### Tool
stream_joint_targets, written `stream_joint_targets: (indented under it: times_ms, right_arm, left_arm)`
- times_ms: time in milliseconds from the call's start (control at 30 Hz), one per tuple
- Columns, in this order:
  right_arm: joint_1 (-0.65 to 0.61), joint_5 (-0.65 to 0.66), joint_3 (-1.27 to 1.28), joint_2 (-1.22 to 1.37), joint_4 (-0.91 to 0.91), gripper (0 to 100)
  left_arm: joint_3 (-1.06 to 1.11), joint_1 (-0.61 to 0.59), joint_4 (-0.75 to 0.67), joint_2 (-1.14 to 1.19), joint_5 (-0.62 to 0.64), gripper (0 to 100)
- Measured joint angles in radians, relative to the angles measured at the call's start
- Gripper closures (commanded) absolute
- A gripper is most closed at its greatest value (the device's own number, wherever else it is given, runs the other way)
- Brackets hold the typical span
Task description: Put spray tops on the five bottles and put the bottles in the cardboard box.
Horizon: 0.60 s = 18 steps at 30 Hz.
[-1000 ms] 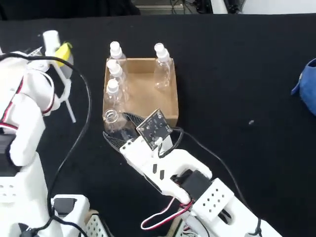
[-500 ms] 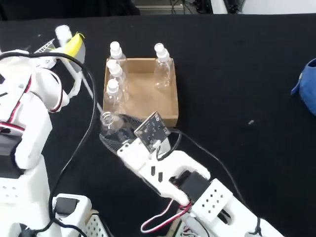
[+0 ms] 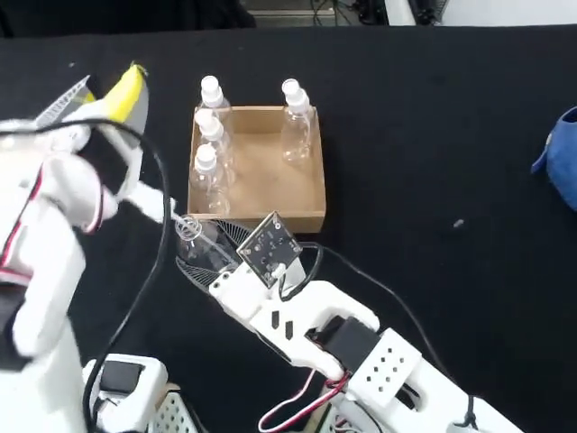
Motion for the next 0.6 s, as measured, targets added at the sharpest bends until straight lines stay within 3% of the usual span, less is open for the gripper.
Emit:
stream_joint_targets:
  times_ms: [200,600]
  right_arm:
    - [0.0,0.0,0.0,0.0,0.0,98.8]
    - [0.0,0.0,0.002,-0.008,0.0,98.8]
  left_arm:
    - [0.075,-0.002,0.0,-0.087,-0.087,97]
    - [0.308,-0.235,0.0,-0.149,-0.126,97]
